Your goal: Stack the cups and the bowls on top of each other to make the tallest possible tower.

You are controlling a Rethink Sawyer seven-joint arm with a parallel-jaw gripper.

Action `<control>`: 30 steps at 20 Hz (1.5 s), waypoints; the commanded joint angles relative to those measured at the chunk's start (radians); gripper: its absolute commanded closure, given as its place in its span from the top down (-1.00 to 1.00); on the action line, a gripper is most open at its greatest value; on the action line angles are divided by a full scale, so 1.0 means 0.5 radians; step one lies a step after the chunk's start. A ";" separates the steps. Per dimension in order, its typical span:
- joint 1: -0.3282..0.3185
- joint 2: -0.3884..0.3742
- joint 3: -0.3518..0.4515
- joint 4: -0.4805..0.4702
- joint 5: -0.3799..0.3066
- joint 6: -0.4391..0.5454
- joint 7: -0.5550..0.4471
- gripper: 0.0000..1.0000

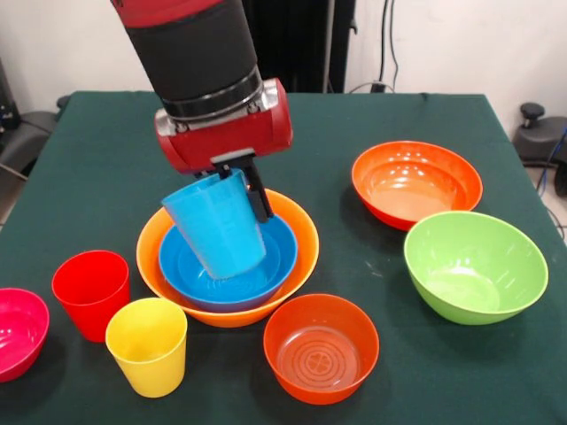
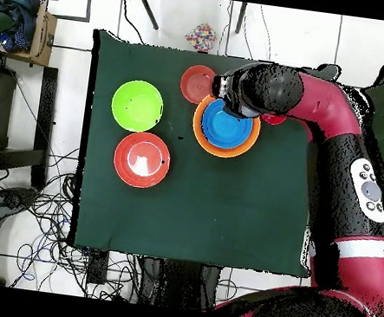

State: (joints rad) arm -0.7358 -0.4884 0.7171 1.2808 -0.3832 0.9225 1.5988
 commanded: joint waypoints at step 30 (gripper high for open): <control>0.073 0.109 -0.086 0.177 -0.060 0.474 -0.268 -1.00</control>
State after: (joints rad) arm -0.7359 -0.4561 0.7169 1.3194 -0.3807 1.0518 1.5988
